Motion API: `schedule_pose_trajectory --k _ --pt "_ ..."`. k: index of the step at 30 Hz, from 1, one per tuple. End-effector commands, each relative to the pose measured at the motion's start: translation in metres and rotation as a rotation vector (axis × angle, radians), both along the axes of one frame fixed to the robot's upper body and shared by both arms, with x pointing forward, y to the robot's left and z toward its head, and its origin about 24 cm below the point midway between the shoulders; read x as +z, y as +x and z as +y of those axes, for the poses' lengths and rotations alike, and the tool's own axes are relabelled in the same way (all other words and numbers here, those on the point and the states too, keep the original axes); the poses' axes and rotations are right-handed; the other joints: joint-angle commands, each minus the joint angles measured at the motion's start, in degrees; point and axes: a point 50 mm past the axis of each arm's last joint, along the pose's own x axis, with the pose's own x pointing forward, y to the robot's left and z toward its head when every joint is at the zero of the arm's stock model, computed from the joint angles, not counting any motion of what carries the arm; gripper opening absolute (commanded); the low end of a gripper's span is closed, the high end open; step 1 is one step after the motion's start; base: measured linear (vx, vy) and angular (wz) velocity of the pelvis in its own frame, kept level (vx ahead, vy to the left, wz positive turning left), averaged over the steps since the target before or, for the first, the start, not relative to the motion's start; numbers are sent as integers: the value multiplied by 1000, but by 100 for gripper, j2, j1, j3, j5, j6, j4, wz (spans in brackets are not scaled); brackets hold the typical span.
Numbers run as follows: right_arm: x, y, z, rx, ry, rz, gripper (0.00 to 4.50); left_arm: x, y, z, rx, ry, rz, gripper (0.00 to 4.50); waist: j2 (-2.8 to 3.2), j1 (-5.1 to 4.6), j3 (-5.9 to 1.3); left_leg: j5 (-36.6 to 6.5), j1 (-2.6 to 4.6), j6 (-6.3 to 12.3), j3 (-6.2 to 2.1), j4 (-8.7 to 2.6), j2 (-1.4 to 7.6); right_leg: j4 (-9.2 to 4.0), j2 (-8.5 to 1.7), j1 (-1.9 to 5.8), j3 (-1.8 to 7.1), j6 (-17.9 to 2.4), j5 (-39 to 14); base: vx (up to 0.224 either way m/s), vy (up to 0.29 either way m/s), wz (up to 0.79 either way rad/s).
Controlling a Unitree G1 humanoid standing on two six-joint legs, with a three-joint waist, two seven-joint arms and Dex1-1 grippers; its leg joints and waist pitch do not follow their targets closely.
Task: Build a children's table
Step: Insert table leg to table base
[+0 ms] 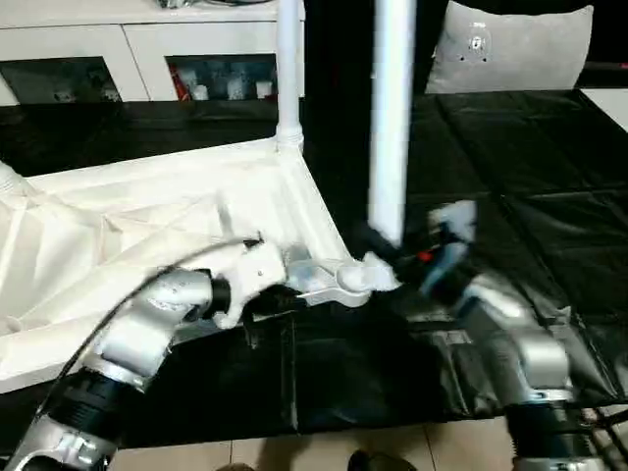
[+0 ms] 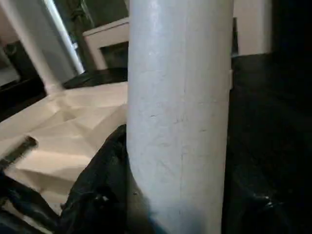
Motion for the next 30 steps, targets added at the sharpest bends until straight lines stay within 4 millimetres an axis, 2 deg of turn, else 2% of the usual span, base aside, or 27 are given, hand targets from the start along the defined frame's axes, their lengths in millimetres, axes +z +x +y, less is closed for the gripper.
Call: schedule_pose_trajectory --k 1,2,4,6,7,8,9,10,11,12,15,17,19,21,22,23,26,30 --pt "7 0 4 20 10 -25 189 16 1 -4 -51 -59 -35 66 -18 23 -471 577 -81 697 2 -234 213 -169 -437 481 311 -1700 622 0 0 0" --pt "9 0 4 21 9 -28 189 19 2 -6 -66 -86 -44 78 -23 29 -449 423 -96 696 1 -241 218 -188 -447 485 303 -1683 383 0 0 0" --pt "10 1 7 26 8 -34 189 25 3 -10 -72 -125 -60 95 -4 39 -429 145 -83 592 5 -252 237 -230 -448 473 297 -1593 -168 0 0 0" --pt "11 1 7 30 7 -35 189 28 5 -12 -65 -143 -74 106 -8 28 -410 -155 -78 402 3 -259 245 -278 -433 464 292 -1426 -743 0 0 0" --pt "12 1 8 36 4 -37 189 32 8 -14 -50 -174 -85 125 -19 26 -409 -208 -79 365 2 -261 243 -287 -431 466 293 -1377 -858 0 0 0" --pt "13 1 9 43 -2 -41 189 37 12 -16 -31 -198 -96 125 -24 32 -399 -315 -63 305 1 -265 245 -312 -428 447 292 -1291 -1093 0 0 0" --pt "15 1 11 53 -11 -48 189 42 21 -18 30 -213 -111 135 -42 34 -394 -410 -58 261 6 -261 236 -336 -424 434 295 -1219 -1297 0 0 0" --pt "16 2 13 62 -19 -57 189 46 30 -20 97 -220 -127 135 -33 31 -388 -455 -56 230 10 -260 233 -336 -410 426 292 -1184 -1391 0 0 0" --pt "18 2 16 74 -24 -66 189 51 40 -22 172 -230 -154 140 -57 47 -389 -508 -35 203 16 -238 214 -362 -404 410 286 -1094 -1577 0 0 0" --pt "19 2 18 84 -26 -70 189 56 49 -24 246 -238 -171 140 -80 53 -396 -505 -47 189 1 -233 216 -360 -409 423 281 -1015 -1680 0 0 0" --pt "20 2 25 112 -45 -77 189 70 74 -27 480 -257 -219 142 -105 78 -411 -353 -97 213 -16 -208 183 -361 -399 448 267 -818 -1724 0 0 0" --pt "19 3 26 113 -59 -76 189 75 78 -31 504 -282 -223 142 -149 88 -426 -184 -134 244 -22 -200 166 -353 -402 472 264 -790 -1597 0 0 0" --pt "17 4 26 112 -81 -69 189 83 79 -40 474 -302 -240 142 -139 99 -461 -4 -135 292 -24 -184 170 -311 -401 461 271 -872 -1261 0 0 0" --pt "15 4 26 114 -102 -65 189 90 77 -50 436 -325 -248 142 -150 114 -486 229 -147 448 -19 -159 182 -246 -402 460 266 -1103 -621 0 0 0" --pt "15 4 26 116 -115 -65 189 93 76 -56 413 -341 -248 142 -132 126 -495 287 -146 490 -20 -151 187 -230 -406 459 264 -1157 -487 0 0 0" --pt "14 4 25 119 -127 -65 189 96 75 -62 398 -353 -250 142 -141 137 -496 357 -147 567 -20 -142 193 -216 -407 456 255 -1236 -298 0 0 0" --pt "12 5 24 106 -144 -59 189 104 65 -77 290 -398 -263 142 -153 194 -489 352 -150 672 -18 -141 213 -212 -442 462 249 -1342 -288 0 0 0" --pt "11 6 23 92 -152 -55 189 110 51 -87 147 -453 -272 142 -153 201 -467 168 -149 609 -18 -156 224 -249 -449 460 238 -1268 -682 0 0 0"
